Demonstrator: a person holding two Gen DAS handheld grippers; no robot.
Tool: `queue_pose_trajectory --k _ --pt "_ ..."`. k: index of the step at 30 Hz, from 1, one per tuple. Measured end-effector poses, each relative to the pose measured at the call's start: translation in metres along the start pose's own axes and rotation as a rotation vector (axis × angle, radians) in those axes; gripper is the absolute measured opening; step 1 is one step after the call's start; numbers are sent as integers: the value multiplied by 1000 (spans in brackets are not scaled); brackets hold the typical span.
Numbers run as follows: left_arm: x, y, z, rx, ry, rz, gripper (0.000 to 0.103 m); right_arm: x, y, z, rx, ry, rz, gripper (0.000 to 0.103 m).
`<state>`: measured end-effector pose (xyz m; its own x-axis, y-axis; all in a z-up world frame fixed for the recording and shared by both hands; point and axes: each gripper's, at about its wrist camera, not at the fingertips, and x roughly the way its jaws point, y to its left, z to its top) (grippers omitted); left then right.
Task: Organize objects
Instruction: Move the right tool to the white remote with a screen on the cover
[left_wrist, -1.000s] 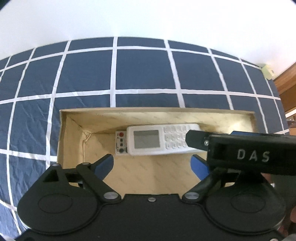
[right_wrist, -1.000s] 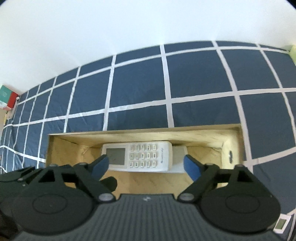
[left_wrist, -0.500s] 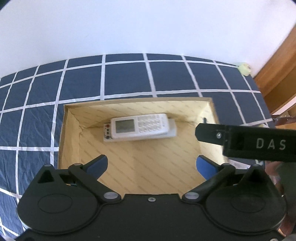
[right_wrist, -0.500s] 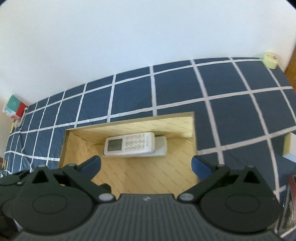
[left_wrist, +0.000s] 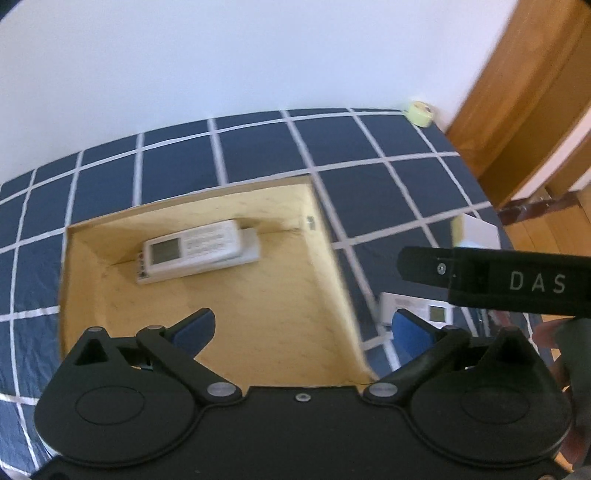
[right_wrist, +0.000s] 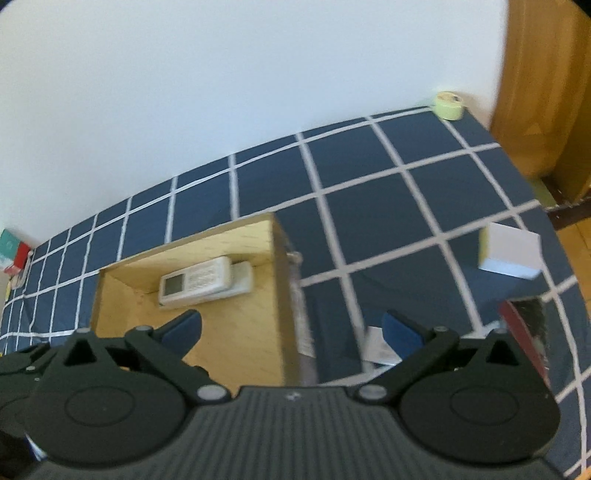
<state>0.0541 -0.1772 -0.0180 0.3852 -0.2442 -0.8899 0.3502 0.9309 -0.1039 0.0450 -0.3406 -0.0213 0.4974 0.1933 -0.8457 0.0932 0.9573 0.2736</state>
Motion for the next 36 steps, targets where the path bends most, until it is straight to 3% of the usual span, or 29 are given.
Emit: queue_pose_trajectory --k 17,36 --pt "61 -103 9 161 118 -50 103 3 -122 -7 193 36 -81 103" --pt "157 -124 11 238 306 -76 102 83 -168 -25 309 201 -88 103"
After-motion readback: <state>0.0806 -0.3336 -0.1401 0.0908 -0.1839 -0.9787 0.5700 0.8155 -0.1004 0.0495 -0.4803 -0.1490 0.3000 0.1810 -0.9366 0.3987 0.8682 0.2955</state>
